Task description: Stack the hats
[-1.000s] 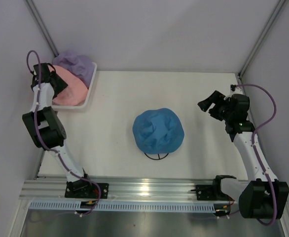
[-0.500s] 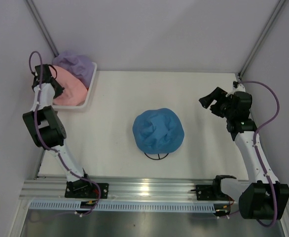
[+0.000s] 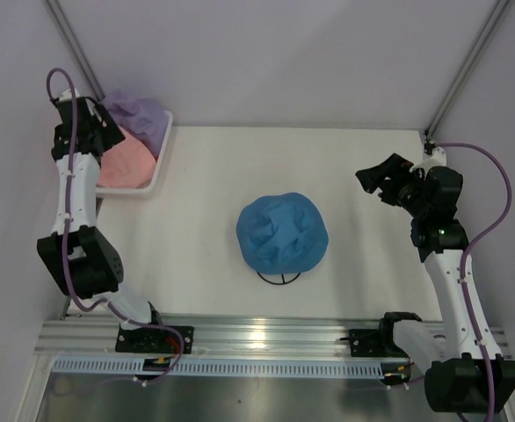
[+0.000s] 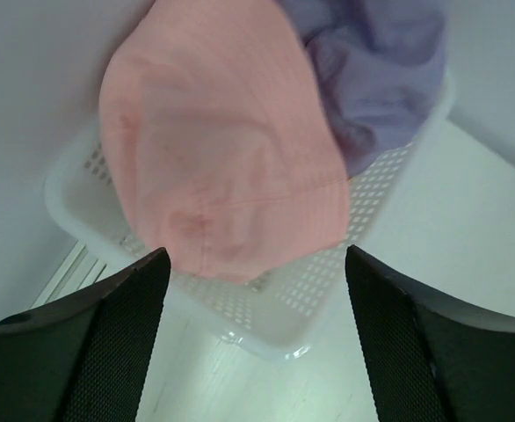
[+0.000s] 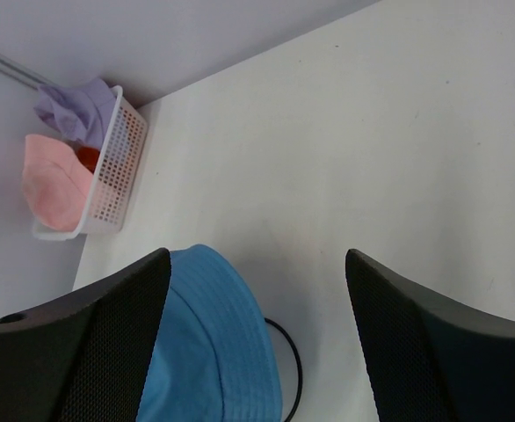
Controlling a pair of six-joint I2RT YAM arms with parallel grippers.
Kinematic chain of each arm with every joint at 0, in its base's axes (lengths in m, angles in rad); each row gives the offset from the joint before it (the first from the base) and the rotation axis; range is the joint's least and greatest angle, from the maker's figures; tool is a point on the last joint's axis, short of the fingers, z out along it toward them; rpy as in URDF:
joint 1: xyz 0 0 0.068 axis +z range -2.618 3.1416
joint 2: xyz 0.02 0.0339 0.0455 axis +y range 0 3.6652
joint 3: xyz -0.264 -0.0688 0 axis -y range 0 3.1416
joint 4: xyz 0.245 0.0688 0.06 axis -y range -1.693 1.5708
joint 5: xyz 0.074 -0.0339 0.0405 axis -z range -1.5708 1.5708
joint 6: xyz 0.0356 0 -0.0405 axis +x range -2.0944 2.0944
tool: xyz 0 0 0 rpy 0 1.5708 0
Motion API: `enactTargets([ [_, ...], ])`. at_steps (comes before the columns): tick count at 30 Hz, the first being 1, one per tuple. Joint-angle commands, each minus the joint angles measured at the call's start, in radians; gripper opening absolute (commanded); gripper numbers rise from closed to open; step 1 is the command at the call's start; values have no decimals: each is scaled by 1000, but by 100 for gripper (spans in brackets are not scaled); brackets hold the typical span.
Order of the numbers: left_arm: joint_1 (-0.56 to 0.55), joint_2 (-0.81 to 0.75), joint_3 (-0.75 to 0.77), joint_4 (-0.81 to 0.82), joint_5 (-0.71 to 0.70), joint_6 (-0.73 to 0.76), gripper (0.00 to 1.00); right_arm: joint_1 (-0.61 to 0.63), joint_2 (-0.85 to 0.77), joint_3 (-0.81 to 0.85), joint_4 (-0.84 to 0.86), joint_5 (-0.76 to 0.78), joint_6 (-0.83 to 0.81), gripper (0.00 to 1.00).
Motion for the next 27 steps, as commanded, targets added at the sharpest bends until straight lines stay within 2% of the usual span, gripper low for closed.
enactTargets([
  [1, 66, -28, -124, 12, 7, 26, 86, -1, -32, -54, 63, -55, 24, 84],
  [5, 130, 30, -126, 15, 15, -2, 95, 2, -12, -86, 143, -55, 66, 84],
  [8, 135, 117, -97, 37, -21, 30, 97, 3, 9, -91, 170, -37, 60, 84],
  [12, 135, 234, 26, 55, -26, 49, 96, 5, 29, -95, 167, -4, 55, 84],
  [18, 135, 338, 95, 139, 22, 62, 85, 8, 60, -77, 164, 32, 54, 84],
  [21, 135, 351, 97, 160, 24, 73, 65, 12, 83, -57, 158, 40, 57, 84],
  [22, 135, 352, 95, 164, 25, 76, 49, 14, 84, -54, 155, 45, 57, 84],
  [24, 135, 343, 72, 170, 48, 76, 32, 18, 87, -49, 152, 60, 58, 84],
  [25, 137, 322, 65, 182, 53, 72, 3, 18, 87, -52, 152, 68, 57, 84],
  [27, 134, 289, 23, 192, 76, 62, 1, 46, 89, -51, 152, 74, 60, 84],
])
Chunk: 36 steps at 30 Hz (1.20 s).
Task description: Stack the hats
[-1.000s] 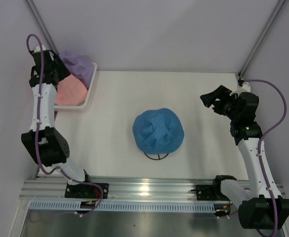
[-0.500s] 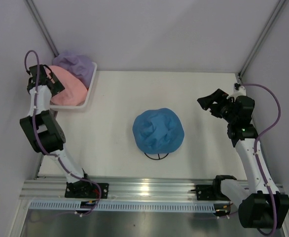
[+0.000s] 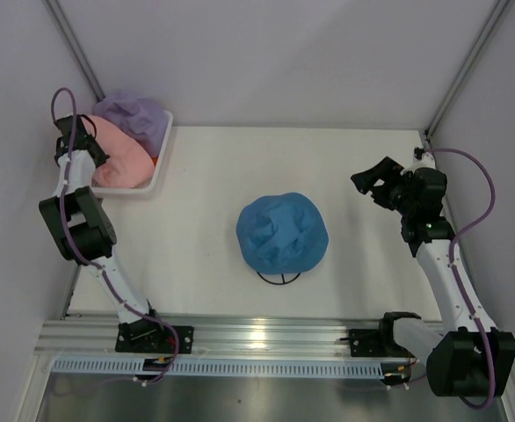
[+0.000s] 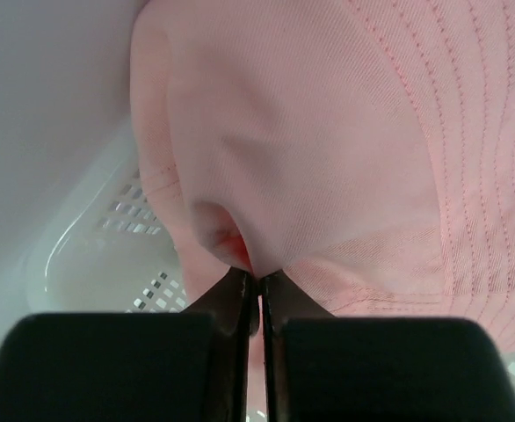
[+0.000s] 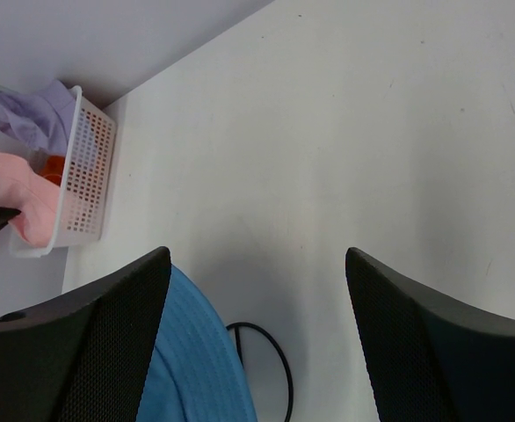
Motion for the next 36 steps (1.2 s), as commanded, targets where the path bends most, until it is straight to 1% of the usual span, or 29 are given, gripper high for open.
enactTargets([
  [1, -8, -110, -25, 65, 49, -4, 1, 30, 5, 54, 30, 34, 5, 84],
  [4, -31, -181, -20, 19, 74, 2, 1, 33, 10, 83, 4, 31, 5, 84],
  [6, -73, -248, 53, -79, 39, 22, 1, 31, 13, 97, -1, 9, 16, 84],
  [9, -141, -328, 136, -199, 39, 16, 1, 34, 16, 146, -7, -34, 11, 85],
  [12, -214, -373, 251, -355, 109, -21, 1, 33, 14, 220, -71, -20, -48, 85],
  [13, -263, -383, 265, -392, 176, -32, 1, 33, 13, 235, -91, -9, -71, 86],
  [16, -365, -452, 274, -489, 241, -55, 1, 28, 8, 266, -114, -1, -66, 87],
  [17, -450, -471, 268, -504, 263, -58, 1, 27, 10, 268, -101, -39, -32, 87],
  [18, -490, -507, 262, -532, 275, -47, 1, 27, 8, 269, -84, -67, -13, 87],
  [19, -573, -524, 262, -552, 261, -49, 1, 27, 5, 268, -46, -99, 2, 87],
  [20, -616, -540, 262, -566, 254, -35, 1, 34, 5, 266, -29, -147, 37, 87],
  [21, -655, -566, 268, -578, 254, -28, 1, 39, -1, 271, -18, -164, 48, 87],
  [22, -725, -577, 276, -614, 241, -27, 1, 45, -3, 280, -24, -175, 57, 87],
  [23, -756, -586, 309, -635, 247, -27, 1, 51, -6, 294, -41, -184, 60, 87],
  [24, -780, -593, 325, -654, 255, -27, 1, 68, -12, 306, -56, -184, 56, 87],
  [25, -828, -610, 337, -694, 255, -32, 1, 79, -27, 321, -88, -184, 45, 87],
  [26, -851, -618, 375, -714, 273, -32, 1, 89, -36, 326, -103, -170, 34, 88],
  [29, -943, -656, 398, -763, 273, -56, 1, 125, -87, 318, -153, -129, 19, 88],
  [30, -987, -682, 392, -758, 298, -69, 1, 134, -116, 311, -172, -111, 22, 88],
  [32, -1041, -708, 353, -745, 297, -101, 3, 137, -144, 300, -188, -95, 27, 89],
  [33, -1070, -718, 307, -742, 278, -109, 4, 139, -156, 294, -193, -90, 28, 89],
  [34, -1131, -724, 302, -747, 266, -118, 5, 140, -177, 285, -205, -81, 27, 89],
  [36, -1187, -707, 299, -802, 225, -126, 4, 140, -196, 278, -228, -69, 28, 90],
])
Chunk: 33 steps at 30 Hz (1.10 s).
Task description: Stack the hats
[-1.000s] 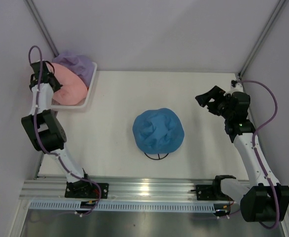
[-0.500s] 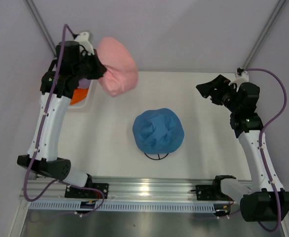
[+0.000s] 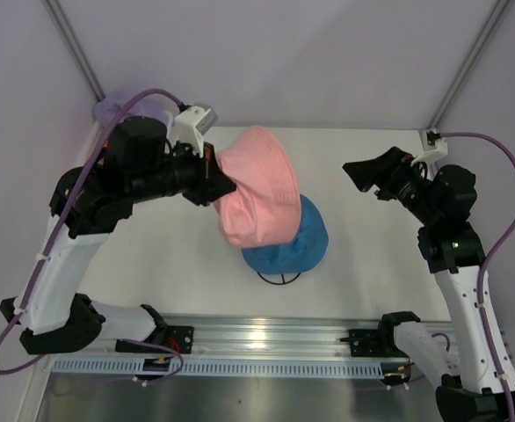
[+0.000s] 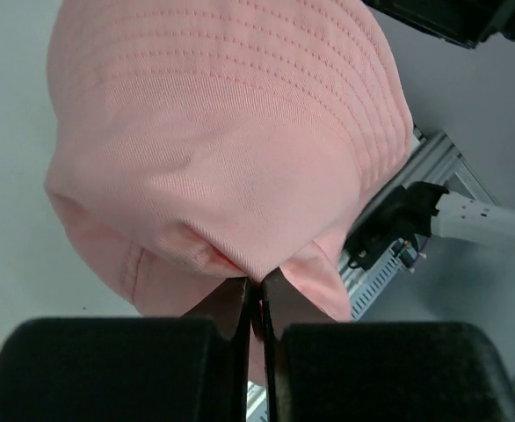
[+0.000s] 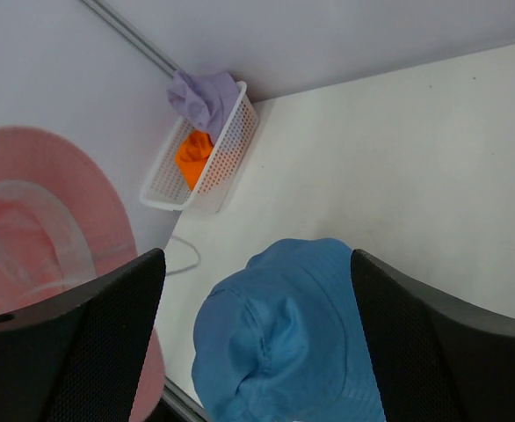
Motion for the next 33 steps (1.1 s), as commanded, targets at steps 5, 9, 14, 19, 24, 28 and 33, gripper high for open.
enactTargets([
  [5, -235, 125, 118, -272, -274, -44, 1, 8, -94, -37, -68, 69, 13, 90],
  [9, -288, 159, 18, -239, -299, -93, 1, 10, -107, -28, -137, 76, 0, 90],
  [14, -311, 187, -48, -80, -228, -119, 1, 10, -134, -22, -180, 59, 15, 89],
  [19, -333, 300, -26, -47, -201, -105, 1, 8, -180, -71, -182, 53, 13, 90],
  [24, -345, 369, 11, -13, -288, -131, 2, 11, -177, -146, -148, 9, 53, 89],
  [28, -345, 397, 4, 45, -365, -175, 12, 25, -186, -223, -100, 1, 91, 89],
  [33, -342, 445, 44, 49, -369, -186, 49, 54, -167, -261, -99, 19, 70, 89],
])
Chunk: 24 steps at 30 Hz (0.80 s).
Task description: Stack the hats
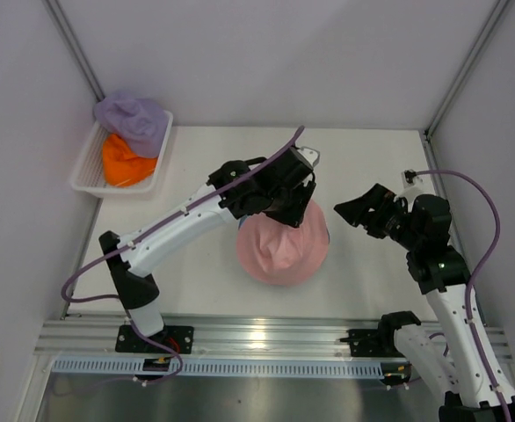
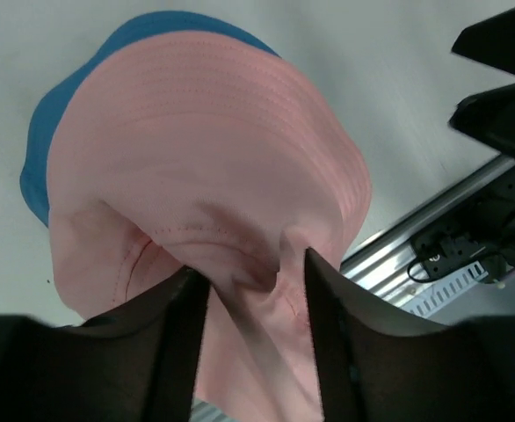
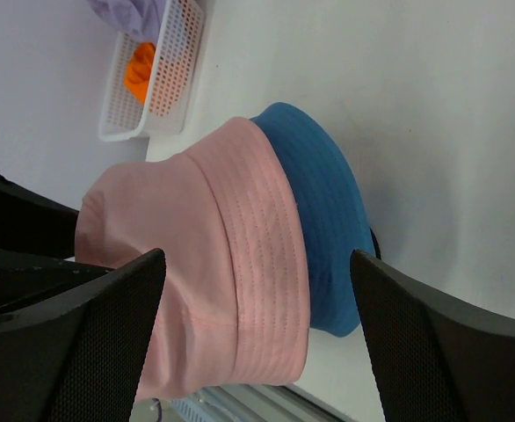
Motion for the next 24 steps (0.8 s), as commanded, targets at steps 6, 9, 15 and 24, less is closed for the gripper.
enactTargets([
  [6, 76, -174, 69, 44, 63, -121, 89, 52, 49, -58, 119, -42, -9, 87],
  [9, 205, -333, -157, 186, 210, -179, 96, 67, 87, -92, 209, -63, 55, 85],
  [15, 551, -748, -705, 583, 517, -267, 100, 106, 124, -152, 297, -23, 92, 84],
  [24, 675, -907, -1193, 920, 643, -313, 97, 103, 244, -206, 502, -140, 147, 70],
])
